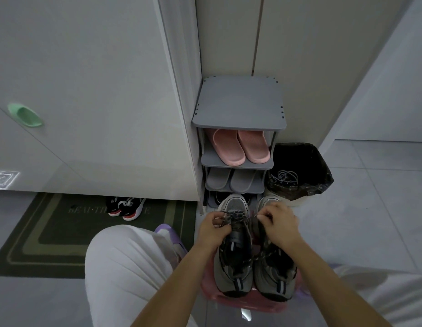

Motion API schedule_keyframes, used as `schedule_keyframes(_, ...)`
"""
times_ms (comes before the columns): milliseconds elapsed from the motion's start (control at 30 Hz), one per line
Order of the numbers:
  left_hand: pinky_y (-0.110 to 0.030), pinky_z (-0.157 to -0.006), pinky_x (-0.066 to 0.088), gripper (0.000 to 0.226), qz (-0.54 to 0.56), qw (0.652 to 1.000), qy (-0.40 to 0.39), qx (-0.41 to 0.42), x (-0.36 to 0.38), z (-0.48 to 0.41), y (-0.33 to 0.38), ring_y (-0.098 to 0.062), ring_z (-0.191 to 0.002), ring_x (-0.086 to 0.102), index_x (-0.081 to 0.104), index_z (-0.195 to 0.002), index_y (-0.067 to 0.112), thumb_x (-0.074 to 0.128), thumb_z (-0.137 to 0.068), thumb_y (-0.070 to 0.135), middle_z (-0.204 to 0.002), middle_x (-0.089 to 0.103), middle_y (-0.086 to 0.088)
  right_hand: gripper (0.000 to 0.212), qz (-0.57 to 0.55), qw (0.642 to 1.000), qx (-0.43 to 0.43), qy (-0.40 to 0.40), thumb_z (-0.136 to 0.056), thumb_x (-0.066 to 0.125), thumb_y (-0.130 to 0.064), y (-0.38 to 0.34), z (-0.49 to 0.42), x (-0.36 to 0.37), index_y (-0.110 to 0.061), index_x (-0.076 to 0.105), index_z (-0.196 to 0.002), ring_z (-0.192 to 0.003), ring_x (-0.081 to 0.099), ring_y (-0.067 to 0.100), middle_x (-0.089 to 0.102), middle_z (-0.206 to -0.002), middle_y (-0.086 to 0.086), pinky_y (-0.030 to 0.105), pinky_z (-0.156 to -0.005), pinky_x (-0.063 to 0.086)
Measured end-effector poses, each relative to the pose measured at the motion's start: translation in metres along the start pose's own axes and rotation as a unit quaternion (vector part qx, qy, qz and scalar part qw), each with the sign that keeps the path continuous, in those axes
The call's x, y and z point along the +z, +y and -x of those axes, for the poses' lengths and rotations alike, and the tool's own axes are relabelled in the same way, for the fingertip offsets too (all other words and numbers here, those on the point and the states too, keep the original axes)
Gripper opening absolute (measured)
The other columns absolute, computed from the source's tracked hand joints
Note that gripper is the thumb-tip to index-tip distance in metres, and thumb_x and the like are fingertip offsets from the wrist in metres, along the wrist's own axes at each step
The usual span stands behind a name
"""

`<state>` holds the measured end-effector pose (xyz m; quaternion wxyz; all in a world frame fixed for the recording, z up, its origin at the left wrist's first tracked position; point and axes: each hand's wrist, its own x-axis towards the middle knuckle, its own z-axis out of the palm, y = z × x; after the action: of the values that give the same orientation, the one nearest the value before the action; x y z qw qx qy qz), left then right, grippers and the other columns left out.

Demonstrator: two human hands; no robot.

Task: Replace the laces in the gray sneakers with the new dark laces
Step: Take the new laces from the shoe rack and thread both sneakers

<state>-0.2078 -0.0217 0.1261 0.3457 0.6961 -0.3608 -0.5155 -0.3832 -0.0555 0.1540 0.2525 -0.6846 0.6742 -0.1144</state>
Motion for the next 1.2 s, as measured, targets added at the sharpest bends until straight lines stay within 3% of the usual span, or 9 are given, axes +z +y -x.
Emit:
schedule_keyframes(233, -0.012, -0.065, 0.043, 0.034, 0.012, 1.0, 0.021, -0.002, 0.002, 0.002, -0.002, -0.005, -0.081, 0.05, 0.043, -0.104, 0.012, 0.067, -0.082, 0.002, -0.108, 0.051, -0.009, 0.016, -0.12, 0.983, 0.12, 0.076, -0.087, 0.061, -0.024, 0.034, 0.002, -0.015, -0.032, 0.062, -0.074, -0.101, 0.056, 0.023, 0.06, -0.108, 0.001, 0.04, -0.091, 0.044)
schedule_keyframes(400, -0.022, -0.077, 0.042, 0.057, 0.03, 0.999, 0.023, -0.006, 0.001, 0.003, 0.001, -0.01, -0.088, 0.049, 0.036, -0.131, 0.008, 0.066, -0.082, 0.001, -0.112, 0.043, -0.008, 0.012, -0.294, 0.921, 0.223, 0.121, -0.084, 0.064, -0.014, 0.041, 0.005, -0.023, -0.013, 0.066, -0.072, -0.084, 0.06, 0.027, 0.07, -0.093, 0.011, 0.038, -0.081, 0.048)
schedule_keyframes(500, -0.005, -0.06, 0.043, 0.049, -0.01, 1.0, -0.004, 0.018, 0.002, 0.001, 0.0, -0.002, -0.079, 0.05, 0.044, -0.13, 0.01, 0.062, -0.085, 0.0, -0.106, 0.048, -0.004, 0.007, -0.159, 0.969, 0.17, 0.081, -0.081, 0.066, -0.025, 0.035, 0.001, -0.022, -0.025, 0.072, -0.085, -0.095, 0.062, 0.027, 0.068, -0.105, 0.004, 0.039, -0.084, 0.051)
schedule_keyframes(567, -0.001, -0.054, 0.042, 0.039, -0.035, 0.999, -0.006, 0.03, 0.002, 0.0, -0.001, -0.001, -0.075, 0.05, 0.053, -0.124, 0.007, 0.06, -0.086, 0.001, -0.104, 0.051, -0.003, 0.027, -0.023, 0.993, 0.102, 0.054, -0.082, 0.064, -0.036, 0.023, 0.0, -0.018, -0.032, 0.068, -0.108, -0.109, 0.054, 0.027, 0.059, -0.119, 0.001, 0.039, -0.092, 0.045)
schedule_keyframes(733, -0.005, -0.062, 0.046, 0.032, -0.033, 0.999, 0.011, 0.021, 0.002, 0.0, -0.002, -0.014, -0.091, 0.056, 0.06, -0.117, 0.005, 0.063, -0.085, 0.001, -0.104, 0.058, -0.005, 0.028, 0.119, 0.992, -0.032, -0.041, -0.092, 0.048, -0.044, -0.014, -0.002, 0.006, -0.038, 0.061, -0.116, -0.129, 0.031, 0.021, 0.042, -0.135, -0.006, 0.039, -0.107, 0.024)
schedule_keyframes(867, -0.019, -0.075, 0.048, 0.024, -0.029, 0.999, 0.024, 0.008, -0.002, -0.002, -0.003, -0.015, -0.089, 0.058, 0.064, -0.108, 0.002, 0.064, -0.083, 0.001, -0.1, 0.061, -0.008, 0.027, 0.163, 0.983, -0.041, -0.069, -0.094, 0.046, -0.039, -0.021, -0.002, 0.015, -0.031, 0.06, -0.115, -0.126, 0.033, 0.021, 0.042, -0.134, -0.005, 0.037, -0.105, 0.024)
schedule_keyframes(1000, -0.002, -0.055, 0.042, 0.022, -0.032, 0.999, 0.02, -0.004, -0.006, -0.006, -0.004, -0.003, -0.07, 0.053, 0.064, -0.106, -0.004, 0.064, -0.085, 0.002, -0.086, 0.06, -0.004, 0.025, 0.157, 0.987, -0.012, -0.023, -0.094, 0.044, -0.035, -0.006, -0.003, -0.001, -0.03, 0.061, -0.111, -0.122, 0.037, 0.021, 0.046, -0.13, -0.004, 0.037, -0.101, 0.027)
schedule_keyframes(1067, -0.001, -0.054, 0.042, 0.02, -0.037, 0.999, 0.019, -0.007, -0.006, -0.008, -0.005, -0.001, -0.069, 0.052, 0.064, -0.105, -0.003, 0.064, -0.085, 0.002, -0.081, 0.058, 0.001, 0.023, 0.136, 0.99, 0.028, -0.018, -0.095, 0.045, -0.034, 0.005, -0.004, -0.013, -0.03, 0.063, -0.107, -0.123, 0.037, 0.022, 0.045, -0.131, -0.002, 0.037, -0.102, 0.027)
schedule_keyframes(1200, -0.017, -0.074, 0.047, 0.023, -0.047, 0.999, 0.018, -0.002, -0.002, -0.009, -0.006, -0.014, -0.086, 0.057, 0.064, -0.107, 0.0, 0.065, -0.084, 0.004, -0.094, 0.061, -0.007, 0.02, 0.118, 0.991, 0.067, 0.004, -0.095, 0.046, -0.034, 0.023, -0.003, -0.026, -0.031, 0.065, -0.102, -0.123, 0.037, 0.023, 0.047, -0.13, -0.002, 0.037, -0.1, 0.026)
